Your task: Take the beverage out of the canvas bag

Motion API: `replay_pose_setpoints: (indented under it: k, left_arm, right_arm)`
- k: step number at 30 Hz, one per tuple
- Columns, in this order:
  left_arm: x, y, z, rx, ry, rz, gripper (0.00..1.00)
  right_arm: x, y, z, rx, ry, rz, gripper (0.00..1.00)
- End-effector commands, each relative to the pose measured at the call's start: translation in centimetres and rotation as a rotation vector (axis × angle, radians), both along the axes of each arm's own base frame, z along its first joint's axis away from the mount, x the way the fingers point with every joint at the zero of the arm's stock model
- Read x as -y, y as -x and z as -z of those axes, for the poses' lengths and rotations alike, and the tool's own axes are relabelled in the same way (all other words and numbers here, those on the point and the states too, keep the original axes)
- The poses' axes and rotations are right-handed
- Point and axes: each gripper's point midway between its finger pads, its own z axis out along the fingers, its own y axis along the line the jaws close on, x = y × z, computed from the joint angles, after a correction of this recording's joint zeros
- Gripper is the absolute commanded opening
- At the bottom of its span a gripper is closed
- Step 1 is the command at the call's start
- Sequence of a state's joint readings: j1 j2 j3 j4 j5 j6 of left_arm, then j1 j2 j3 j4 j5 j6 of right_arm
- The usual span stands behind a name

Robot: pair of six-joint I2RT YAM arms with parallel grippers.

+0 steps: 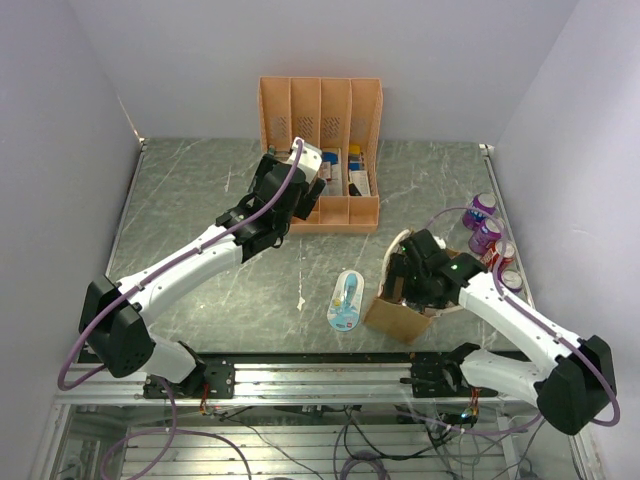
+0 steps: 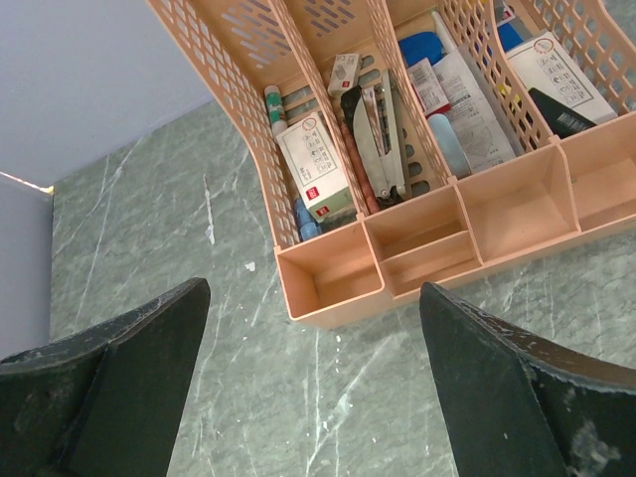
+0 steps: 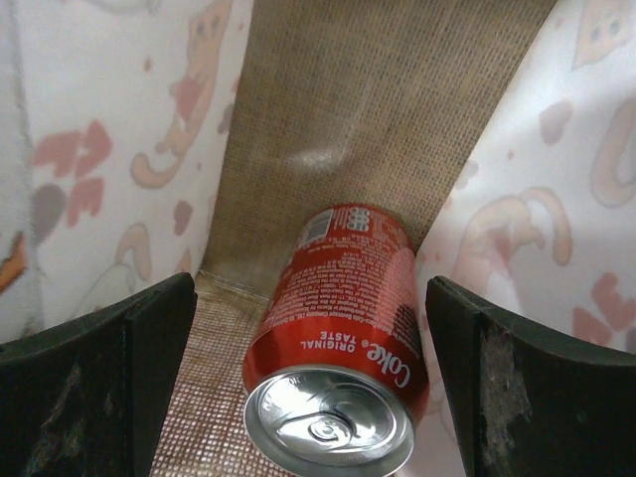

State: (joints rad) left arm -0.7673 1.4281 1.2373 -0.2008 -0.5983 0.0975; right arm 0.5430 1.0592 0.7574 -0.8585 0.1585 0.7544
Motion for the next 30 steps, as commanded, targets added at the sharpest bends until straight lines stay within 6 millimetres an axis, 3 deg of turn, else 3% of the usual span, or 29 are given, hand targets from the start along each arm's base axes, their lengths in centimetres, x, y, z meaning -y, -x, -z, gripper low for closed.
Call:
replay_pose_setpoints:
  k: [1,4,11,17,20,24,26,30]
  left_arm:
    - [0.3,-0.4,-1.7,0.027,0.042,0.000,0.97]
    - [0.3,-0.5,-1.7,0.025,0.037,-0.002,0.97]
    - [0.2,-0.5,-1.6,0.025,0.034,-0.002,0.97]
    - [0.2,-0.5,-1.5,0.024,0.033,-0.001,0.97]
    - [0.3,-0.5,-1.5,0.022,0.032,0.000,0.97]
    - [0.2,-0.5,-1.5,0.022,0.033,-0.001,0.97]
    - [0.3,-0.4,-1.6,0.023,0.035,0.001,0.97]
    - [0.3,-0.5,-1.5,0.021,0.035,0.000,0.97]
  right_arm:
    - [1.4,2.2,1.8,-0.076,0.109,0.032,1.00]
    - [2.3,3.2,2.9,-0.122,0.180,0.043,1.00]
    - [1.4,4.3,4.3,-0.176,0.196,0.015,1.00]
    - [0.8,4.0,4.4,-0.171,0.184,0.003,0.67]
    - [0.1,3.2,3.4,-0.136,0.156,-0.009,0.45]
    - [-0.1,2.2,1.7,-0.084,0.149,-0.009,0.26]
    - [0.0,1.6,0.8,-0.051,0.153,-0.001,0.24]
    - [-0.4,0.3,-1.1,0.024,0.127,-0.004,0.11]
